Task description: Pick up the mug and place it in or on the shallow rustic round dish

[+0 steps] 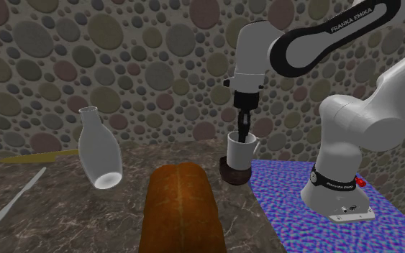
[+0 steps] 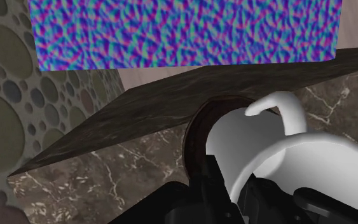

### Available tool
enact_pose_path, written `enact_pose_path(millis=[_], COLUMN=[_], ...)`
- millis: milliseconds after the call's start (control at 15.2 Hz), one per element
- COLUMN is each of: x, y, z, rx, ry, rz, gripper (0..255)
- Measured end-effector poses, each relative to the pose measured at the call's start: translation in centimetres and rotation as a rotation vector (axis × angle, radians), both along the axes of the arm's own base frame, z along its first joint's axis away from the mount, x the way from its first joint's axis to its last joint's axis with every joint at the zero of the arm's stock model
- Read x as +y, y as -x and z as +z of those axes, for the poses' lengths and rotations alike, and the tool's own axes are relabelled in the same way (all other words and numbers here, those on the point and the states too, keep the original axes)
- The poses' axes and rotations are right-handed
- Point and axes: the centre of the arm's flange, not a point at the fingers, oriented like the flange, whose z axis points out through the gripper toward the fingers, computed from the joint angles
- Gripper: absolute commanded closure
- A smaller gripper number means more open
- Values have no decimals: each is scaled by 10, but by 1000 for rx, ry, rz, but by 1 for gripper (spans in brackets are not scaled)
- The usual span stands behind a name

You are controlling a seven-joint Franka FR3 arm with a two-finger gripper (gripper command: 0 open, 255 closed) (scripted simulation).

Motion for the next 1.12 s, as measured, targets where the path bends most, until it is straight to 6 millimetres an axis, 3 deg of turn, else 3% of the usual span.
enact_pose_path(millis=[66,132,528,792,1122], x=[0,0,0,-2,-3], y=[0,0,0,1,1], z=[0,0,0,39,49], rx=[0,0,0,-3,-1], ry=[0,0,0,0,0], rz=[0,0,0,0,0], gripper=[255,0,0,0,0])
